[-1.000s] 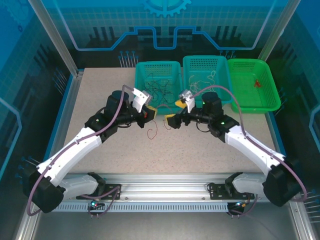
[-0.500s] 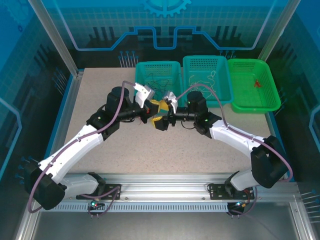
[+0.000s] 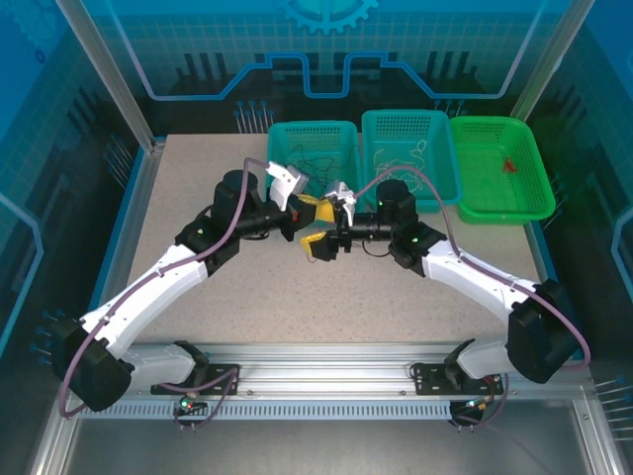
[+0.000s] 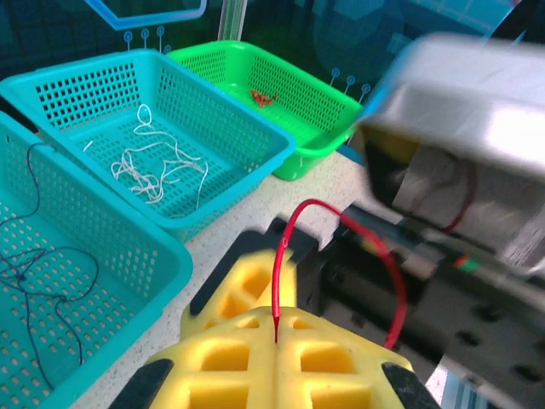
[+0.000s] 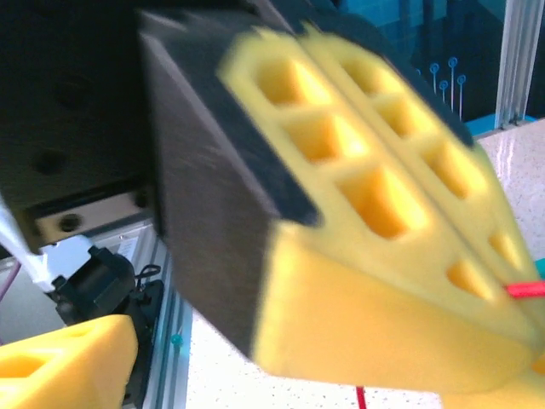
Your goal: Untangle the cables
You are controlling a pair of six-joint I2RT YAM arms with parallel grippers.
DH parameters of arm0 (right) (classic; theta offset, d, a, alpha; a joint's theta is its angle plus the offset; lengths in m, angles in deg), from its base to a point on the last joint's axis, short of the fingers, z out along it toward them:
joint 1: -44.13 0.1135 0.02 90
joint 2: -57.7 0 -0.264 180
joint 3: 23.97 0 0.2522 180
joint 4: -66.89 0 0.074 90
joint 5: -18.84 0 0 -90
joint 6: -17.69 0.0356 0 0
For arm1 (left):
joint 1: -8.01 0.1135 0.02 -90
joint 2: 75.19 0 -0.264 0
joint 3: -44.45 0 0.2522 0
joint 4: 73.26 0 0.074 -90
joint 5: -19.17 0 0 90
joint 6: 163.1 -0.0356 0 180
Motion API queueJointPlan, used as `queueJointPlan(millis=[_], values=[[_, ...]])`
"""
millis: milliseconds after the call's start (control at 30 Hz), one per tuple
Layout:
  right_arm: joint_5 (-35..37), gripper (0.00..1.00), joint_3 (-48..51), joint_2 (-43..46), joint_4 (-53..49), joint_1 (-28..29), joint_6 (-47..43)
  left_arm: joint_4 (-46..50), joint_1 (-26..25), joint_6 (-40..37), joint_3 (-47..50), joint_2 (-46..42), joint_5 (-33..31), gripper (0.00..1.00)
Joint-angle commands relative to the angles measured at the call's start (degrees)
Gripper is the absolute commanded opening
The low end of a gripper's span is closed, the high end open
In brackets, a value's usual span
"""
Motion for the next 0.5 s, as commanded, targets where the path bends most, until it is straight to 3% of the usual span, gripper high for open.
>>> queueJointPlan(millis=[0,100,167,233,267,333,367,467], values=[[4.5,0.74,-2.3,-4.1,2.7,1.3,2.0,-4.1,-0.5,2.2,-0.6,0.2,1.8,0.00],[5.7,0.43,-3.4,-6.2,3.5,1.4,2.7,-5.1,-0.5,2.9,-0.1,-0.3,1.2,0.00],[6.1,0.00,-3.0,-6.0,4.4,1.4,2.6,-5.0,-0.7,2.6,0.0,-0.6,0.7,0.00],[5.3,0.00,-2.1,-5.3,5.9,0.6,3.6,-4.7,-0.7,2.2,-0.1,-0.8,0.2,0.01],[4.7,0.00,-1.4,-4.9,7.4,-0.2,5.0,-4.5,-0.7,2.0,-0.2,-0.8,-0.1,0.15],[4.8,0.00,0.0,-4.2,10.9,-2.1,9.6,-5.1,-0.7,1.8,-0.2,-0.9,-0.2,0.54],[5.2,0.00,0.9,-3.8,12.5,-3.4,12.3,-5.7,-0.7,1.9,-0.1,-1.0,-0.1,0.67],[7.7,0.00,2.6,-2.4,14.7,-8.3,17.4,-6.7,-0.7,2.4,0.2,-1.4,-0.2,0.81]])
